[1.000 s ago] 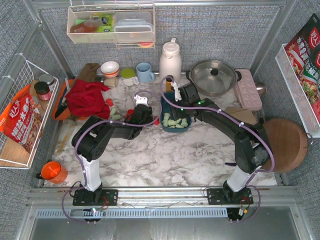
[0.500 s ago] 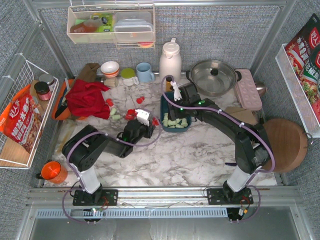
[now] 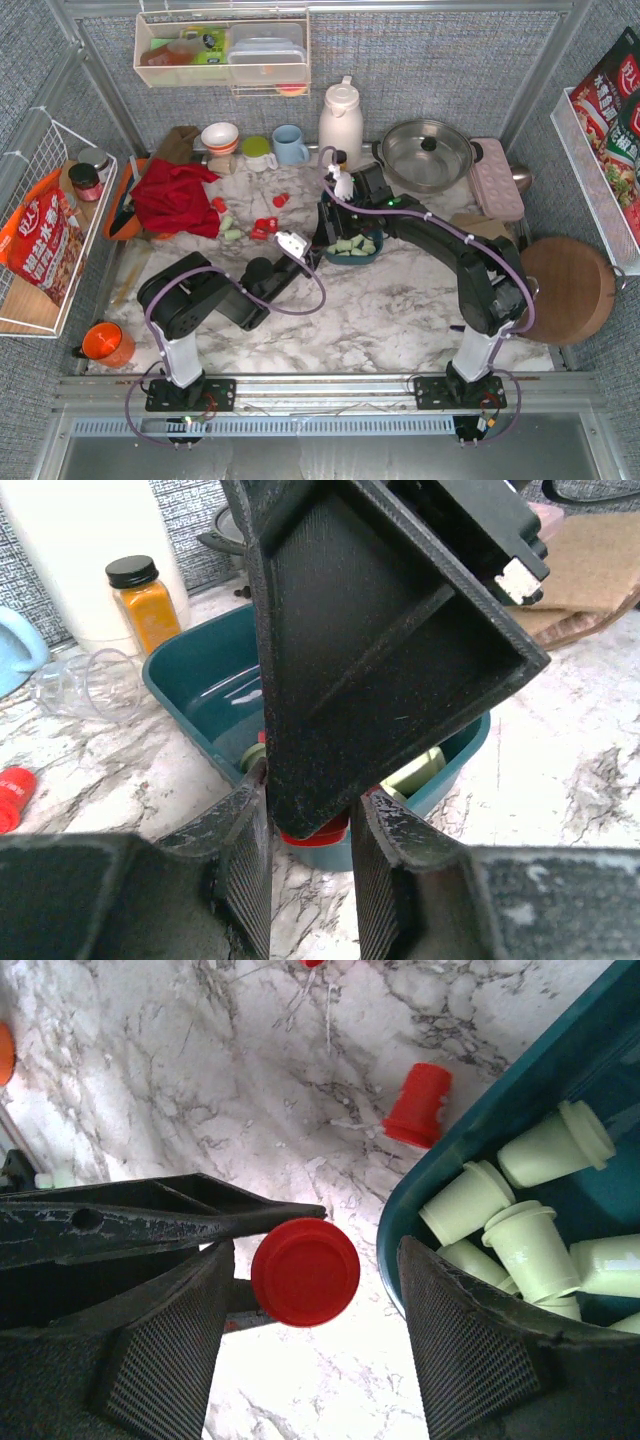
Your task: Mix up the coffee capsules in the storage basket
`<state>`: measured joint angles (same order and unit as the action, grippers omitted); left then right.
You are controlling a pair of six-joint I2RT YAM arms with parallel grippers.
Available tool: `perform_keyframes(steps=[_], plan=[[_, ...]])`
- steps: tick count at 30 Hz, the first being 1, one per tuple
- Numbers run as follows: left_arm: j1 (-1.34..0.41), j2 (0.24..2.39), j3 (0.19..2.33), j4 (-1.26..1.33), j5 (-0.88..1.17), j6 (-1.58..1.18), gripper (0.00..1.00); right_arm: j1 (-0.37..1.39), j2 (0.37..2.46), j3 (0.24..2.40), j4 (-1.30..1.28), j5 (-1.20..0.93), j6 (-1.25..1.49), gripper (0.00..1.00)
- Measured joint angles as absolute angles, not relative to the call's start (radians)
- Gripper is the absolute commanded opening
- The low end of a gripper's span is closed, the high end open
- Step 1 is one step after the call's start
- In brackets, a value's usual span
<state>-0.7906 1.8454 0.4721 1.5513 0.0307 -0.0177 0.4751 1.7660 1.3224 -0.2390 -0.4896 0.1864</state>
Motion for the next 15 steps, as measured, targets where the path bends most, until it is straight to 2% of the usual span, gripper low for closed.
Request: perform_keyframes(steps=[4, 11, 13, 15], plan=[[-0.796, 1.845, 0.478, 1.563, 0.037, 0.000, 0.36, 0.472, 1.782, 1.328, -0.239, -0.531, 0.199, 0.59], [-0.797, 1.845, 0.474, 1.576, -0.006, -0.010, 0.73, 0.450, 1.783, 1.325, -0.232, -0.559, 0.234, 0.22], [-0.797, 1.845, 0.467, 1.576, -0.036, -0.021, 0.97, 0.436, 1.783, 1.315, -0.221, -0.562, 0.260, 0.20], [-0.797, 1.845, 0.461, 1.576, -0.060, -0.032, 0.99, 0.422, 1.780, 1.296, -0.203, -0.565, 0.286, 0.20]])
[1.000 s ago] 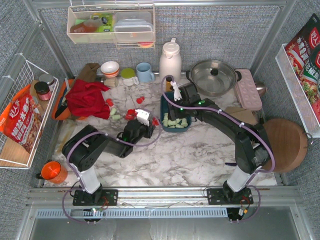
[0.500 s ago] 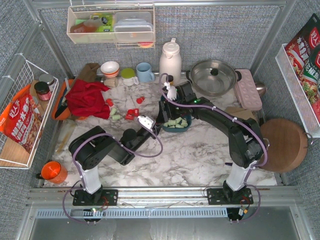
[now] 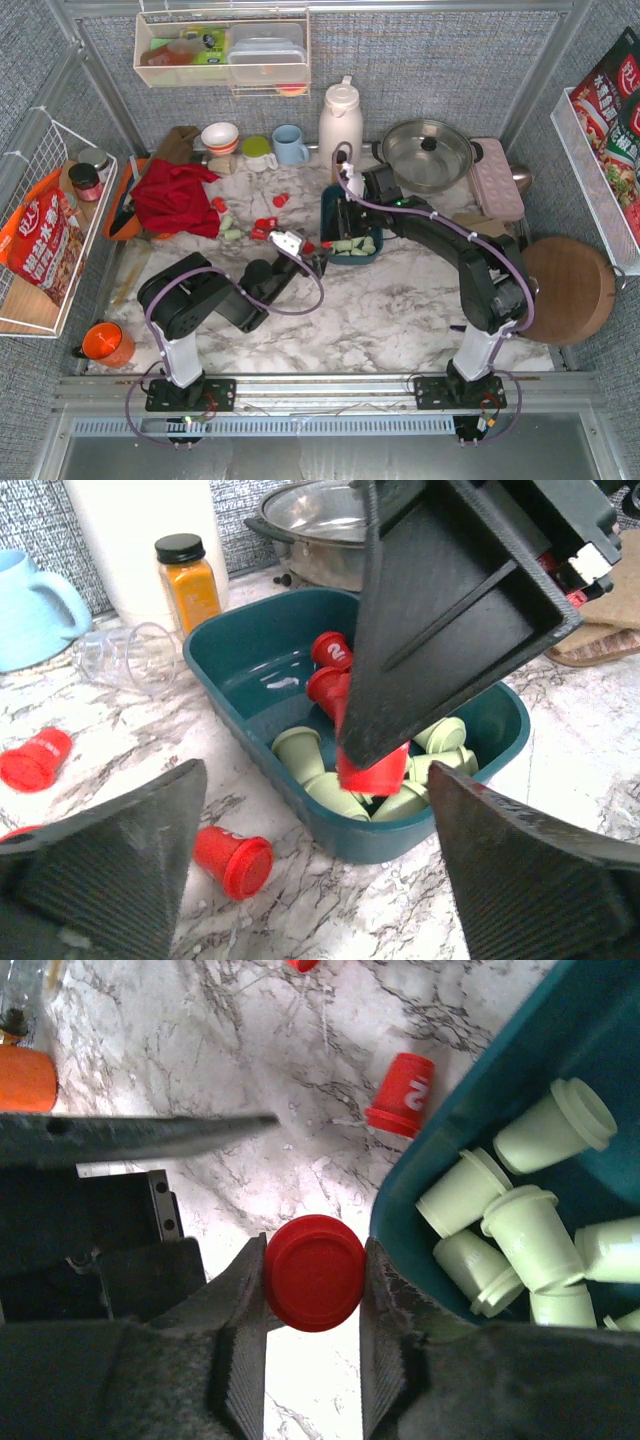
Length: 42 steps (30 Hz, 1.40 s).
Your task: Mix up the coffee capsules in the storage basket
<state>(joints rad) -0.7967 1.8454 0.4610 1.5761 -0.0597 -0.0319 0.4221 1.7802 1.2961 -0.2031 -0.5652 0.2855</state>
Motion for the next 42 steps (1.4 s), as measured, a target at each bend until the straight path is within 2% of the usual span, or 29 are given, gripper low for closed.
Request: perform_keyframes(steps=[3, 7, 13, 19, 29, 39, 42], plan=[[-0.797, 1.845, 0.448, 1.576, -0.080, -0.049, 0.99, 0.393, 1.760, 1.251, -0.170, -0.553, 0.327, 0.22], [-0.796, 1.845, 0.465, 1.520, -0.139, -0.077, 0.99, 0.374, 1.701, 1.198, -0.144, -0.449, 0.341, 0.38], [-0.781, 1.832, 0.681, 1.103, -0.325, -0.188, 0.97, 0.382, 1.648, 1.166, -0.146, -0.231, 0.277, 0.57], [-0.765, 1.863, 0.801, 0.813, -0.416, -0.308, 0.92, 0.410, 1.649, 1.169, -0.160, -0.088, 0.187, 0.67], [-0.710, 1.884, 0.840, 0.661, -0.365, -0.410, 0.87, 0.442, 1.615, 1.172, -0.184, -0.008, 0.118, 0.69], [-0.706, 1.778, 0.784, 0.727, -0.203, -0.443, 0.94, 0.445, 1.643, 1.196, -0.198, -0.001, 0.097, 0.70], [-0.706, 1.750, 0.767, 0.761, -0.184, -0.463, 0.87, 0.445, 1.649, 1.201, -0.207, 0.000, 0.091, 0.70]])
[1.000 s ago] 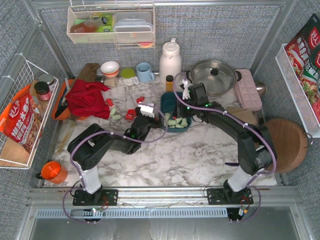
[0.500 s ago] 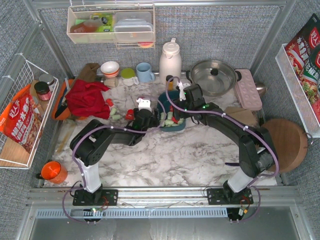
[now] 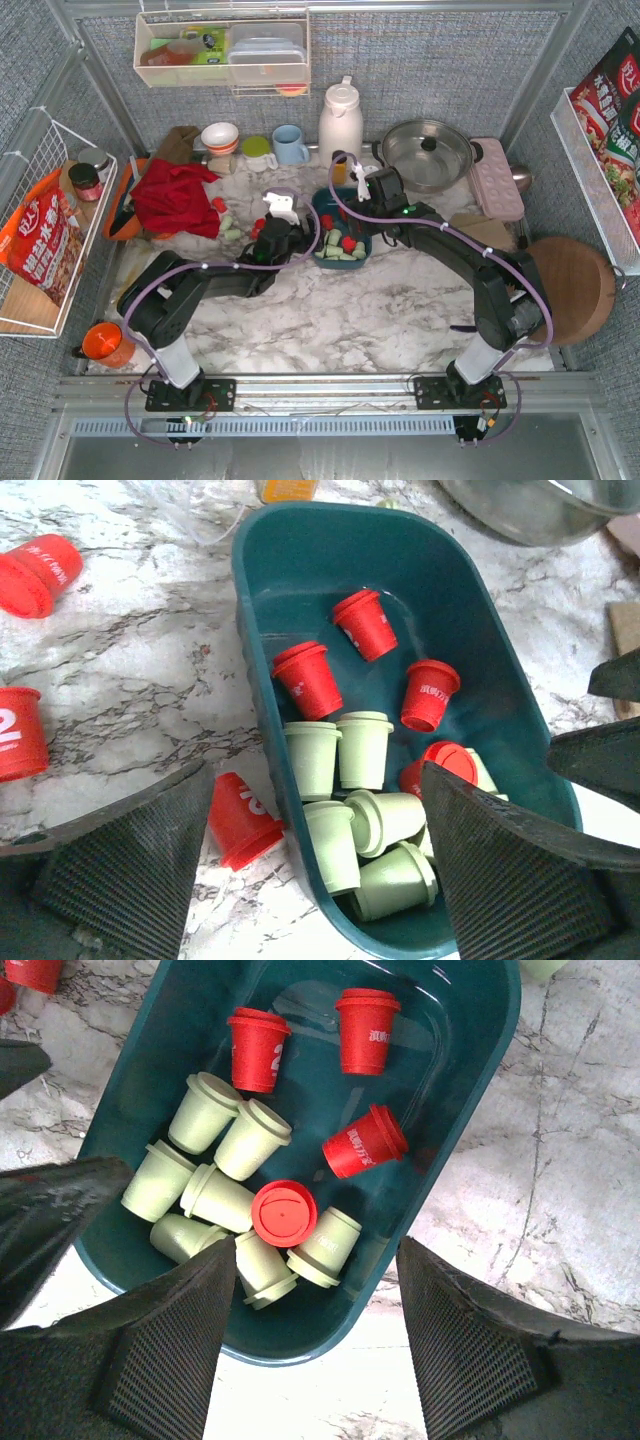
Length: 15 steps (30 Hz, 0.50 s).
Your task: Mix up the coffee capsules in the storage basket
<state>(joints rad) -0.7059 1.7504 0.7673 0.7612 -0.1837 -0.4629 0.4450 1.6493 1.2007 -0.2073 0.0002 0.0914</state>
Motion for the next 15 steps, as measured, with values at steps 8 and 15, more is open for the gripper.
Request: perform_keyframes(steps=[8, 15], plan=[[-0.700, 1.660, 0.740, 0.636, -0.353, -0.567, 0.74, 0.445, 1.648, 1.202, -0.221, 0.002, 0.077, 0.69], [-0.672, 1.740, 0.822, 0.461, -0.357, -0.641, 0.71, 0.447, 1.650, 1.205, -0.226, -0.002, 0.076, 0.69]])
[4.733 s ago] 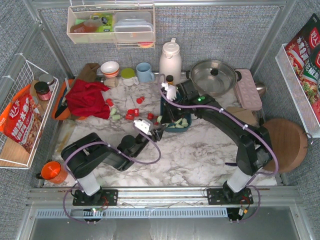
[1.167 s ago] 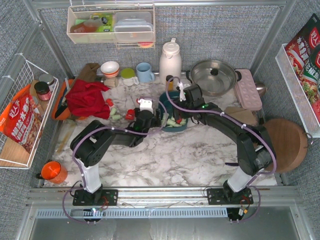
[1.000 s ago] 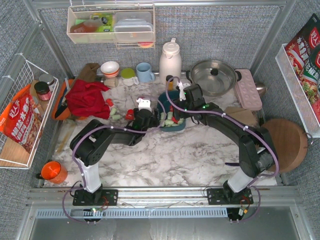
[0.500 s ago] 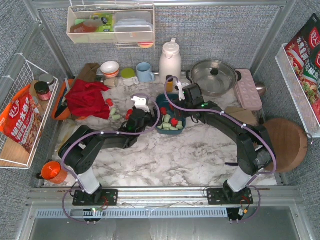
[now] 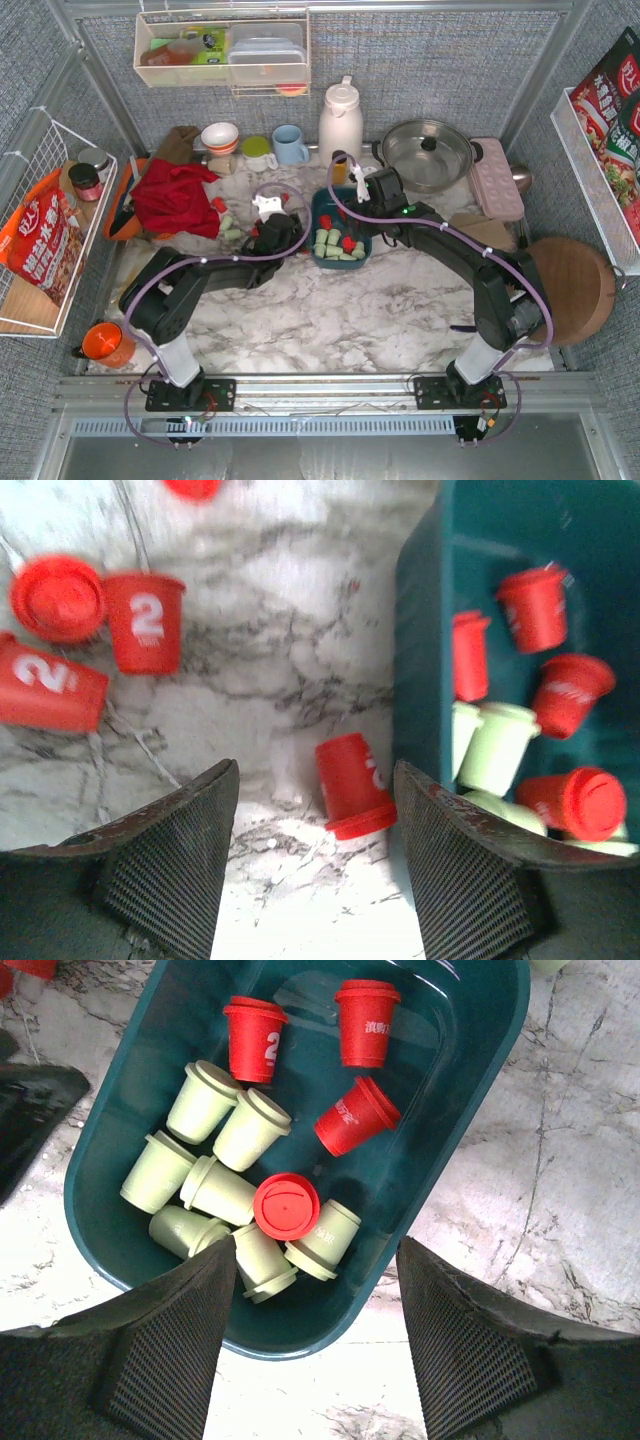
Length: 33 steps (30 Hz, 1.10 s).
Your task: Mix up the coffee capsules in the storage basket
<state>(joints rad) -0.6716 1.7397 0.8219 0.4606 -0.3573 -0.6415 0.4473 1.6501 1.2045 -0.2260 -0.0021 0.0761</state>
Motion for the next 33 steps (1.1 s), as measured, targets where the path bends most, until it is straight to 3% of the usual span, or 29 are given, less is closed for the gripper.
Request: perform_keyframes(steps=[13, 26, 33], plan=[[-0.648, 1.881, 0.939, 0.394, -0.225, -0.688, 0.70, 0.450, 1.657, 1.217, -0.239, -0.009, 0.070, 0.69], [-0.649, 1.889, 0.939, 0.371, -0.245, -0.675, 0.45, 0.450, 1.658, 1.218, -0.243, 0.010, 0.065, 0.69], [-0.649, 1.832, 0.906, 0.341, -0.240, -0.632, 0.44, 0.450, 1.648, 1.216, -0.242, 0.013, 0.064, 0.69]])
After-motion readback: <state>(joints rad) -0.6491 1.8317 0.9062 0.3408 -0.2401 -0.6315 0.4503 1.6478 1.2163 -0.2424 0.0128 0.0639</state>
